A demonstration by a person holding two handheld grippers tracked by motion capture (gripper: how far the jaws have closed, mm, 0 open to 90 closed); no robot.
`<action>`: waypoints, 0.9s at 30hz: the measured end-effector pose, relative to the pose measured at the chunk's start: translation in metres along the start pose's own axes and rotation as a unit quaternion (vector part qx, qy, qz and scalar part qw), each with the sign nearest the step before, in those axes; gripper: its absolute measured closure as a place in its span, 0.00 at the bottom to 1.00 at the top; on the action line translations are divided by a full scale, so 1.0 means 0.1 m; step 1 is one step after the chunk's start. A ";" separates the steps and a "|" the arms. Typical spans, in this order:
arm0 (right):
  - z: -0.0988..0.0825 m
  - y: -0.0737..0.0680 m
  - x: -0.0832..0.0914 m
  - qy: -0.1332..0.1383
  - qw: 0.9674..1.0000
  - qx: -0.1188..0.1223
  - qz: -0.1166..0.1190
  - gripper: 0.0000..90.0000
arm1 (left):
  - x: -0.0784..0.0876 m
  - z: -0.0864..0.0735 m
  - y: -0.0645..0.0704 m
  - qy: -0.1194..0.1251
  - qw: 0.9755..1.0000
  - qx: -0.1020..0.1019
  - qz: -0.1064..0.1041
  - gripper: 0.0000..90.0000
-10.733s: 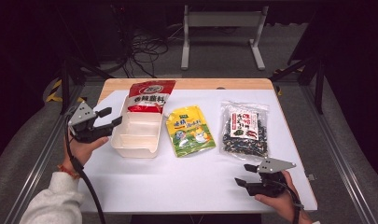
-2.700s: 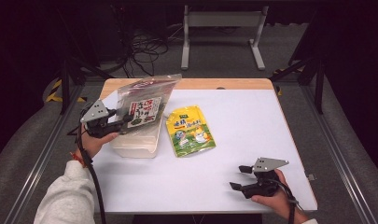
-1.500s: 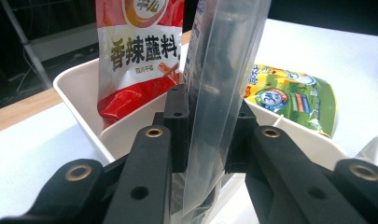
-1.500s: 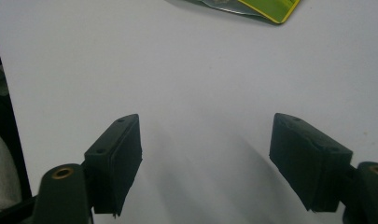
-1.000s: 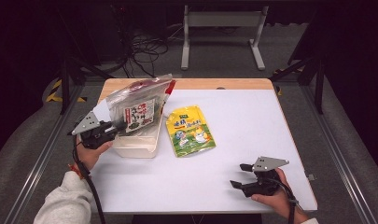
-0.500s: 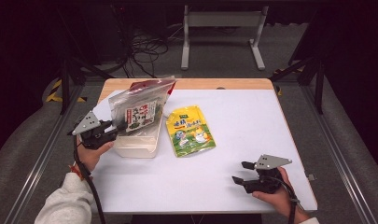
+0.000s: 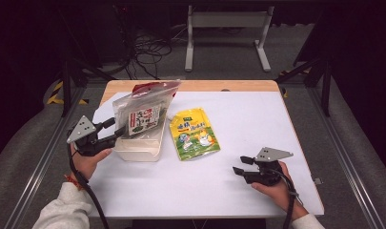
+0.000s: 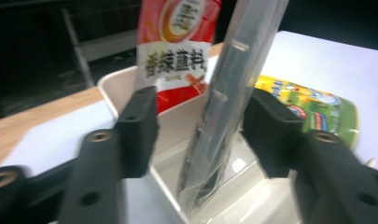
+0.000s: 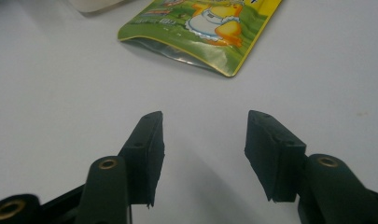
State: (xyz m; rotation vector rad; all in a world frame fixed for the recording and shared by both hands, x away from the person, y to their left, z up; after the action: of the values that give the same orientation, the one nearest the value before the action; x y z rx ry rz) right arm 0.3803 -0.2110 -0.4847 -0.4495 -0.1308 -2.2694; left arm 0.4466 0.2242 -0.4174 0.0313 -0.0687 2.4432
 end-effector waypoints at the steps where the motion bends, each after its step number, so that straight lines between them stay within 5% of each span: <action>1: 0.02 0.03 -0.05 0.001 1.000 -0.003 0.000 0.53 | 0.02 0.01 0.00 0.003 1.000 0.000 0.003 0.45; 8: 0.12 0.16 -0.29 0.002 1.000 -0.023 -0.012 0.48 | 0.26 0.04 0.02 0.002 0.999 0.000 0.033 0.36; 13: 0.20 0.25 -0.53 0.000 0.999 -0.039 -0.020 0.42 | 0.51 0.00 0.22 -0.013 0.999 -0.019 0.033 0.34; 17: 0.22 0.29 -0.75 -0.008 0.998 -0.049 -0.026 0.39 | 0.62 -0.13 0.50 -0.041 0.999 -0.032 0.005 0.32; 20: 0.23 0.28 -0.85 -0.011 0.998 -0.050 -0.024 0.38 | 0.60 -0.24 0.68 -0.053 0.998 -0.020 -0.020 0.31; 27: 0.22 0.30 -1.12 -0.023 0.997 -0.069 -0.025 0.32 | 0.39 -0.55 1.09 -0.115 0.989 -0.030 -0.089 0.29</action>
State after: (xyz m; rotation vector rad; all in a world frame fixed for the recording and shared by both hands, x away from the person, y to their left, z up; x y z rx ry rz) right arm 0.4780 -0.1477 -0.5058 -0.5770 -0.0073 -2.3274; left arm 0.3465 0.1687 -0.4750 0.2821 -0.2319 2.2476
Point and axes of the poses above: each handheld gripper's, and its own axes: x roughly backward along the jaws, z roughly out of its top, y roughly to its right, the point moved 8 cm from there along -x, roughly forward along the jaws, and after that the axes turned 14 degrees about y, right-handed, at the moved point
